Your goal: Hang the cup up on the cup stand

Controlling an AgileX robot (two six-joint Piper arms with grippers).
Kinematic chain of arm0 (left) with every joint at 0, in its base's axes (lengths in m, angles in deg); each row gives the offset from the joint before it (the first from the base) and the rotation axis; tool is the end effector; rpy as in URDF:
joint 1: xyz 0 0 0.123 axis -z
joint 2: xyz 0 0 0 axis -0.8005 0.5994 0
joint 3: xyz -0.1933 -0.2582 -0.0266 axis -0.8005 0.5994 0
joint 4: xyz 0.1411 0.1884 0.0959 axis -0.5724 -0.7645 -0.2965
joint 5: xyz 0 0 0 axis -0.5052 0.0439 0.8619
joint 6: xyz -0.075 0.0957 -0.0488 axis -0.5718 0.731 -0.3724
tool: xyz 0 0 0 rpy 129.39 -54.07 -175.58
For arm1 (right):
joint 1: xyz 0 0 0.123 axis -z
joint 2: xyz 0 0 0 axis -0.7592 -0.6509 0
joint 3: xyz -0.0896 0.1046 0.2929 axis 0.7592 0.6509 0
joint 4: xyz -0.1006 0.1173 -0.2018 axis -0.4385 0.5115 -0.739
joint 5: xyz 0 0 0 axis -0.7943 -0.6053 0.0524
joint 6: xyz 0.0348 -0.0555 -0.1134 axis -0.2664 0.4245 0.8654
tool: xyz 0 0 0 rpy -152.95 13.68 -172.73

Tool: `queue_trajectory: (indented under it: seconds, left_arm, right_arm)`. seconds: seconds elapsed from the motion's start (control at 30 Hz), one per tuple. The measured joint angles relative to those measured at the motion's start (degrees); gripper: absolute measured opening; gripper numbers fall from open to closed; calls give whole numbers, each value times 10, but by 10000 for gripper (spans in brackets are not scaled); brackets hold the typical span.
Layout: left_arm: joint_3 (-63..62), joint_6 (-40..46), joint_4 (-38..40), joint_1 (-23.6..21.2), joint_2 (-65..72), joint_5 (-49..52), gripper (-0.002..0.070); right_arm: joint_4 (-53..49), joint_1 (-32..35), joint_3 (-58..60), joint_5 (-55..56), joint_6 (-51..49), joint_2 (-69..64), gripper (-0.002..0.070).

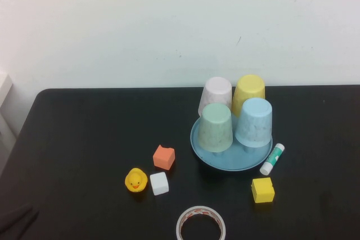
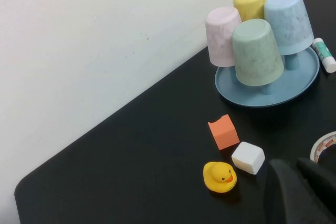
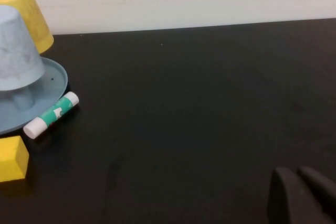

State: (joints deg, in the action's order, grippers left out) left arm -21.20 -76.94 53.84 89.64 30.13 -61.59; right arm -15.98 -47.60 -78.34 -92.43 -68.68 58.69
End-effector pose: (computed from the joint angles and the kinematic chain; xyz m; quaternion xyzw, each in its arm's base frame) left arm 0.0716 -0.0419 0.2910 0.3232 0.7114 -0.0875 0.6179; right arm 0.0546 -0.0108 0.1655 0.0472 0.7926 -0.0263 0.6073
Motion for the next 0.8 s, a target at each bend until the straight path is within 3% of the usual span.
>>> queue_trajectory:
  seconds: [0.4,0.8]
  left_arm:
    - [0,0,2,-7,-13,2,-1]
    - [8,-23,32,-199,-121,-6,-1]
  right_arm:
    - [-1,0,0,0,0,0,-1]
    - [-2,0,0,0,0,0,-1]
